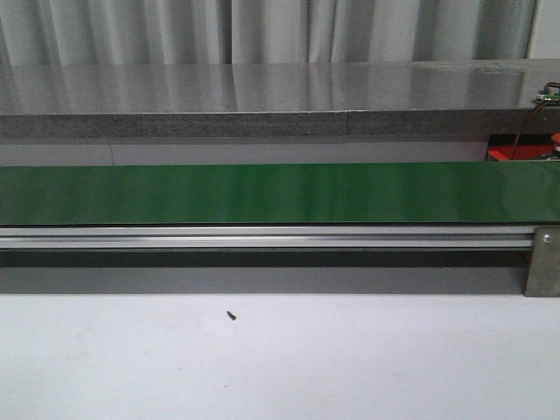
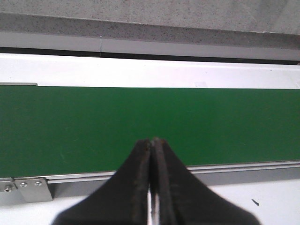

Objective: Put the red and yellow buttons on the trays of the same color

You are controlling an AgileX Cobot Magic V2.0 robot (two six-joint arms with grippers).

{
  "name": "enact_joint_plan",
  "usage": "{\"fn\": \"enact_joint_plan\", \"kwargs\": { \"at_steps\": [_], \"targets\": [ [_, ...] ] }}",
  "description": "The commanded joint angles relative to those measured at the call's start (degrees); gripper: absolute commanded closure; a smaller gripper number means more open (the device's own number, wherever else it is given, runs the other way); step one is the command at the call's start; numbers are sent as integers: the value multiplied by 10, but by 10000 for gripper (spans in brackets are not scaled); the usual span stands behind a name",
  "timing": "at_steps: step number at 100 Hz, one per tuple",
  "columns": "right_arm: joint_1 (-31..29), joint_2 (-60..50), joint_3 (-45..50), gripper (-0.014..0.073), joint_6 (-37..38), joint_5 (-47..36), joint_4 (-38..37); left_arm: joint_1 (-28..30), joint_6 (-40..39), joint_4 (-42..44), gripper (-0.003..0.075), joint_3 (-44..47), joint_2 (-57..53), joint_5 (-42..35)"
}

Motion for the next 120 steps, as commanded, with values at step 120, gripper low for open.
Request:
{"fn": "enact_joint_plan", "kwargs": {
  "at_steps": [120],
  "targets": [
    [-3,121,-14,104,1,-40,12,-4,-2,-17,740,-16,-2,-18]
  ]
}}
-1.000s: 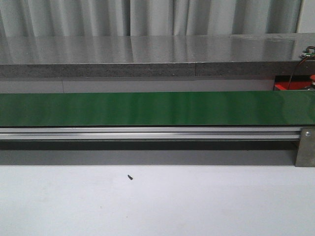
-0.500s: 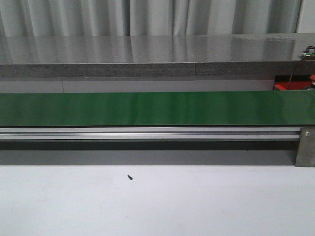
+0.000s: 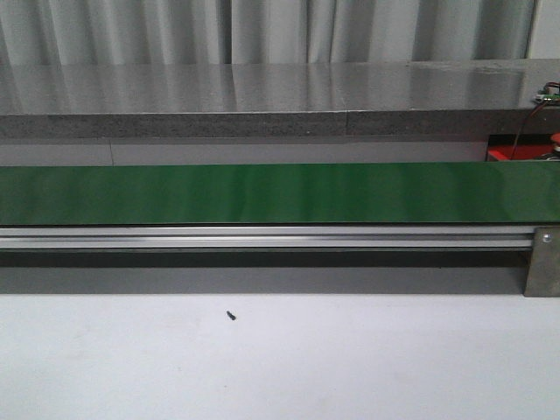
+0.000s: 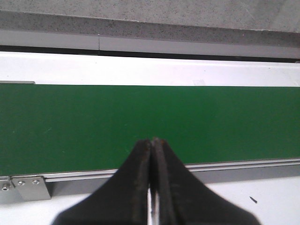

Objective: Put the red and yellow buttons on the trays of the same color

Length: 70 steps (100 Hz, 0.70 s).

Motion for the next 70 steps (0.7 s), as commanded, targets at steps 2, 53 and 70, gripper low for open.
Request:
{"fn": "enact_joint_plan", "kwargs": {
  "at_steps": [2,53,70],
  "targets": [
    [-3,-16,-14,88,-1,-3,15,-4,-2,-17,740,-16,-2,-22],
    [52,-163,-47,72,-29,51,68,-4,-2,-17,740,-16,-2,-22],
    [160,-225,-47,72,-74,47,70,-4,-2,-17,740,-16,-2,-22]
  ]
}}
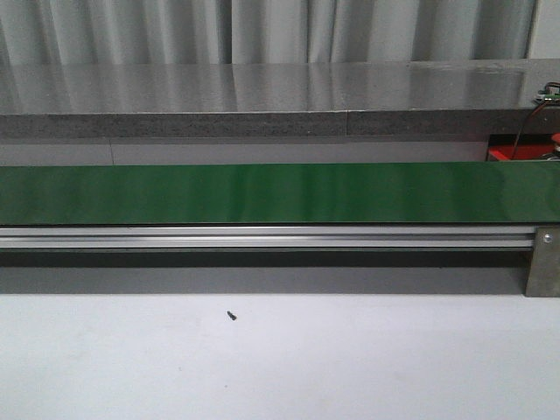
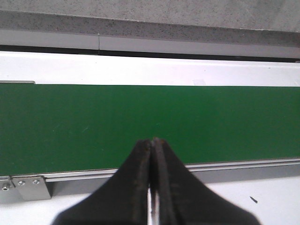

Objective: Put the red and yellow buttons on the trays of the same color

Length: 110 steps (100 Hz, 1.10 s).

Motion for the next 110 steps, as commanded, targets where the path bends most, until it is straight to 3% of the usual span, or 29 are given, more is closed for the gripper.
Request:
{"fn": "enact_joint_plan", "kwargs": {
  "at_steps": [1,18,25,58,110],
  "targets": [
    [48,-45,-18,73,-30,-2,24,-4,-2,-17,740,-16,-2,-23],
    [132,-94,-18,78,-41,-3,14,-4,-2,-17,740,-16,-2,-23],
    [151,-112,-18,128,-41,-1,11,-4,-2,-17,740,-16,-2,-23],
    [156,-151,-18,666,-41,19,10,-4,-2,-17,740,-16,-2,-23],
    [156,-151,-18,661,-41,20,11,-4,-2,-17,740,-16,-2,-23]
  ]
}}
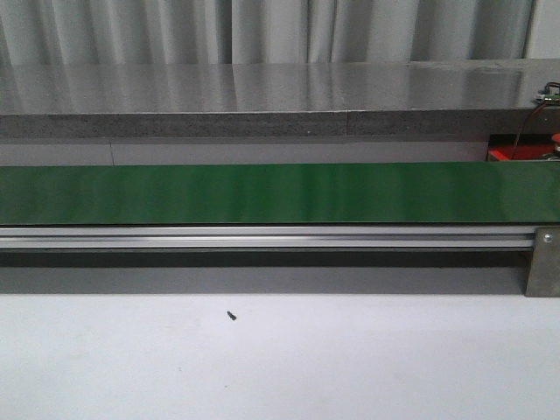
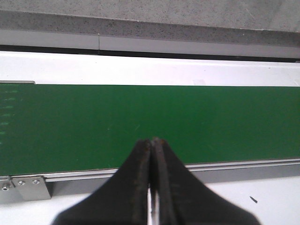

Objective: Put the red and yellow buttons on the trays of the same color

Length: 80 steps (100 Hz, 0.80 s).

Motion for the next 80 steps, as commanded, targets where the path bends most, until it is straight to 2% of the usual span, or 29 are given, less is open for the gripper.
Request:
{"fn": "enact_joint_plan", "kwargs": {
  "at_steps": [1,67,80],
  "targets": [
    [0,-9,-18,661,-6,-14,17,-4,-2,-17,740,-16,-2,-23],
    [1,-9,-16,661,-5,-25,17,-4,-2,-17,740,-16,-2,-23],
    [37,-17,-16,661,5,-63,-15,-4,-2,-17,740,-16,-2,-23]
  ]
}}
